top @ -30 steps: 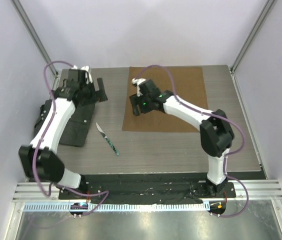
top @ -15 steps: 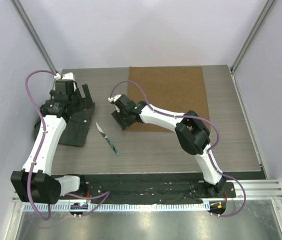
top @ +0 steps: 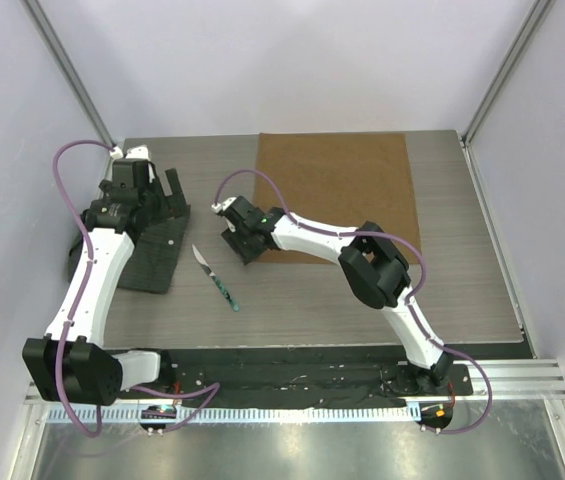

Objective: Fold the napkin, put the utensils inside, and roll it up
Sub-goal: Fold the napkin

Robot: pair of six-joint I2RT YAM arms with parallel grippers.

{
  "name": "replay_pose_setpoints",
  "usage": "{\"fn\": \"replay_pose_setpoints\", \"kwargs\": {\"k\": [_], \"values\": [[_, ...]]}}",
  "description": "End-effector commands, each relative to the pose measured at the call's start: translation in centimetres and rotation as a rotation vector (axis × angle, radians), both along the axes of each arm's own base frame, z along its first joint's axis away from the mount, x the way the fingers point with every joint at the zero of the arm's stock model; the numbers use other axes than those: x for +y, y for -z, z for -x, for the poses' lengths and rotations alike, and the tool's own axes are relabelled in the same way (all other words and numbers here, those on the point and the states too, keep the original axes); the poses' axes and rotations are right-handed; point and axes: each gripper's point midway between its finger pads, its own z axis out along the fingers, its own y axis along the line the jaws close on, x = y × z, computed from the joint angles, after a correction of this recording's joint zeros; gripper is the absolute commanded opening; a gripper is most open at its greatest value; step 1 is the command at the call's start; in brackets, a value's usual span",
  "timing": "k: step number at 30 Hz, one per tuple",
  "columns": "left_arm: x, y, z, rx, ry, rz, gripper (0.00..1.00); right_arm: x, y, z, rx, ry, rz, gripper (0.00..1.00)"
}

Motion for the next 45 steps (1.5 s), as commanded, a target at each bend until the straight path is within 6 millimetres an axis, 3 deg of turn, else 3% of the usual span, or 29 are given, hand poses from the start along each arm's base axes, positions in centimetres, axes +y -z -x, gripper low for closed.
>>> {"fn": "replay_pose_setpoints", "kwargs": {"k": [1,18,29,35,39,43,45], "values": [[-0.1,-0.8,-0.7,-0.036,0.000,0.013,1.00,1.1,-1.1,-0.5,-0.029,-0.022,-0.024,0.49],[-0.8,-0.1,-0.8,-0.018,0.022,0.042,1.00,2.1,0.3,0.6,-0.028,-0.066,0.003,0.41],[-0.8,0.0,-0.9,-0.015,0.022,0.044,1.00,0.8,2.6,0.9,-0.005,-0.039,0.069,0.29],[-0.8,-0.2,-0.8,-0.020,0.021,0.041,1.00,-0.2,4.3,2.1,0.057,-0.028,0.094,0.15],[-0.7,-0.5,-0.8,-0.027,0.016,0.036,1.00,0.4,4.8,3.9,0.137,-0.055,0.052,0.01],[-0.1,-0.6,-0.6,-0.029,-0.007,0.016,1.00,1.7,4.2,6.4,0.243,-0.100,-0.060,0.01],[0.2,-0.8,-0.6,-0.036,-0.018,0.003,1.00,3.1,2.4,7.5,0.262,-0.118,-0.138,0.01]]}}
